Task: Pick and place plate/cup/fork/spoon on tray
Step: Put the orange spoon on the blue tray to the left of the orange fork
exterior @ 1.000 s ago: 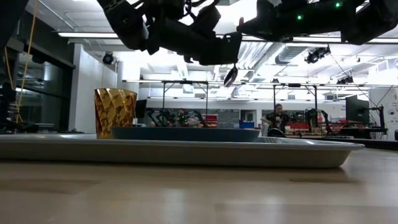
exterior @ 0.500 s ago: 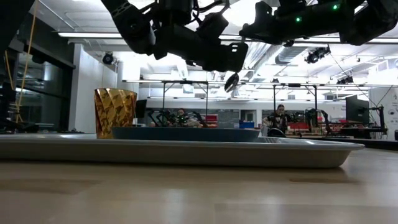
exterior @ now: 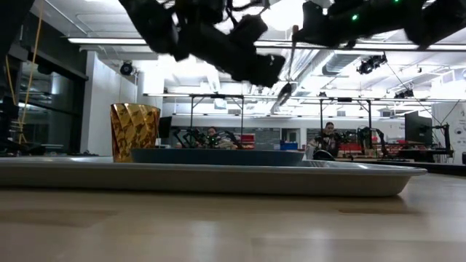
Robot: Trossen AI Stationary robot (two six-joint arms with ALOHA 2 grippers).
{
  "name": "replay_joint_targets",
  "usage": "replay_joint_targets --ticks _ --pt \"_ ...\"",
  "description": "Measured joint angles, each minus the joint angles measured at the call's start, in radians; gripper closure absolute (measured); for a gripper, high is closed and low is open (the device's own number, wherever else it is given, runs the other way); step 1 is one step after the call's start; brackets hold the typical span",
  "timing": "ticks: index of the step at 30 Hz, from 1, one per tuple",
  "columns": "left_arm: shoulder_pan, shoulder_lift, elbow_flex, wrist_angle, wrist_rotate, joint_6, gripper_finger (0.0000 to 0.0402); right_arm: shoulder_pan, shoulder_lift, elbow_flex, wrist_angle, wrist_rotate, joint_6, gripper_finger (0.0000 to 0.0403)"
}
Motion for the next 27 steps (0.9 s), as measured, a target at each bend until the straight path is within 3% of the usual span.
replay_joint_targets --ticks 6,9,14,18,24,27 --pt "0.003 -0.127 0.002 -0.248 0.018 -0.08 0.0245 0.068 -0.129 0.0 -0.143 0.099 -0.057 0.0402" --pt "0.02 -0.194 -0.049 -0.238 0.139 -0.136 0.0215 0.094 -0.19 0.0 -0.233 0.091 -0.05 0.0402" --pt "0.1 -0.247 -0.221 0.078 0.449 -0.296 0.0188 0.122 -0.26 0.0 -0.27 -0.067 -0.015 0.0402" --pt "0.173 -0.254 -0.355 0.386 0.596 -0.479 0.0184 0.142 -0.269 -0.037 -0.115 -0.169 -0.06 0.0402" --pt "0.223 -0.185 -0.413 0.709 0.674 -0.699 0.0186 0.055 -0.207 -0.205 0.518 -0.41 -0.114 0.0402" --pt "0.213 -0.115 -0.389 0.847 0.674 -0.753 0.0184 -0.025 -0.193 -0.173 0.523 -0.531 -0.058 0.0403"
